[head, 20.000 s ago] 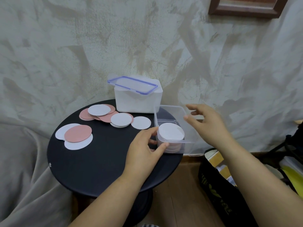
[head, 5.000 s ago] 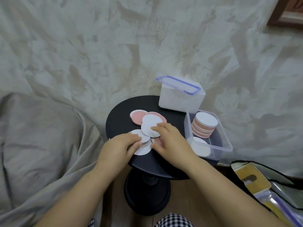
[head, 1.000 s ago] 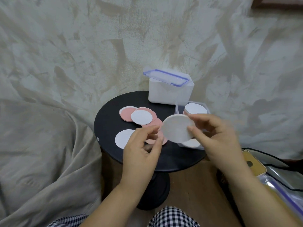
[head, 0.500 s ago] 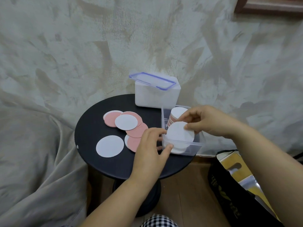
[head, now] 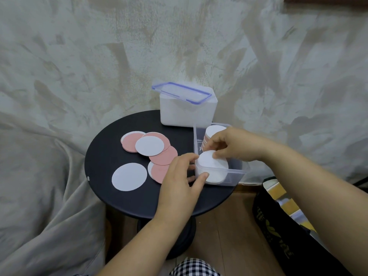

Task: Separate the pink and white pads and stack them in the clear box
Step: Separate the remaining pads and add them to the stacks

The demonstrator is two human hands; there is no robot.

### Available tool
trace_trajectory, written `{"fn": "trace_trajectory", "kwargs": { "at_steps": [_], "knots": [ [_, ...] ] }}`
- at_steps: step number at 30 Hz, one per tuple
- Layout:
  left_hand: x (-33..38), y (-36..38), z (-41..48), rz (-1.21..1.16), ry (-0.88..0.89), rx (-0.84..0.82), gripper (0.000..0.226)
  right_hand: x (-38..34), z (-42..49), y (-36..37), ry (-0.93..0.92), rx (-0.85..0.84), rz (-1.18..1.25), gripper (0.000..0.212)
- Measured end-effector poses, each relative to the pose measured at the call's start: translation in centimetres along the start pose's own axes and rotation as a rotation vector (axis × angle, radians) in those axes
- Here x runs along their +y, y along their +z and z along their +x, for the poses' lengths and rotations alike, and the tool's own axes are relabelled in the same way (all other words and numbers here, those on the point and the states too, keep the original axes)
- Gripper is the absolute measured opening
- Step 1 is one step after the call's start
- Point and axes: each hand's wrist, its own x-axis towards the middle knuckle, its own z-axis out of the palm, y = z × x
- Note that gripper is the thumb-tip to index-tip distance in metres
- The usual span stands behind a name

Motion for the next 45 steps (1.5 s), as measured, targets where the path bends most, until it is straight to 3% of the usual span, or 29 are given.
{"fn": "trace_trajectory", "kwargs": {
  "at_steps": [17,30,35,41,45],
  "knots": [
    [-0.1,-0.1,-0.1,0.034,0.043,0.013,0.035,0.6,1.1,1.5,0.045,-0.014,-0.300,0.024],
    [0.0,-0.1,-0.3,0.041,0.020,0.023,0.037,0.2,0.4,1.4,-0.032,-0.047,-0.477,0.032],
    [0.2,-0.5,-0.3,0.035,-0.018,0.002,0.039,-0.2,0.3,1.2,-0.030,-0.029,-0.495,0.023],
    [-0.5,-5.5,-0.8,0.238,0.071,0.161,0.022,-2.4,-1.8,-0.5,-0.122,0.304,-0.106,0.021],
    [-2.9,-9.8,-1.1,0.508,0.021,0.181,0.031,-6.4,-2.4,0.7,-0.276,0.337,0.127,0.018]
  ]
}}
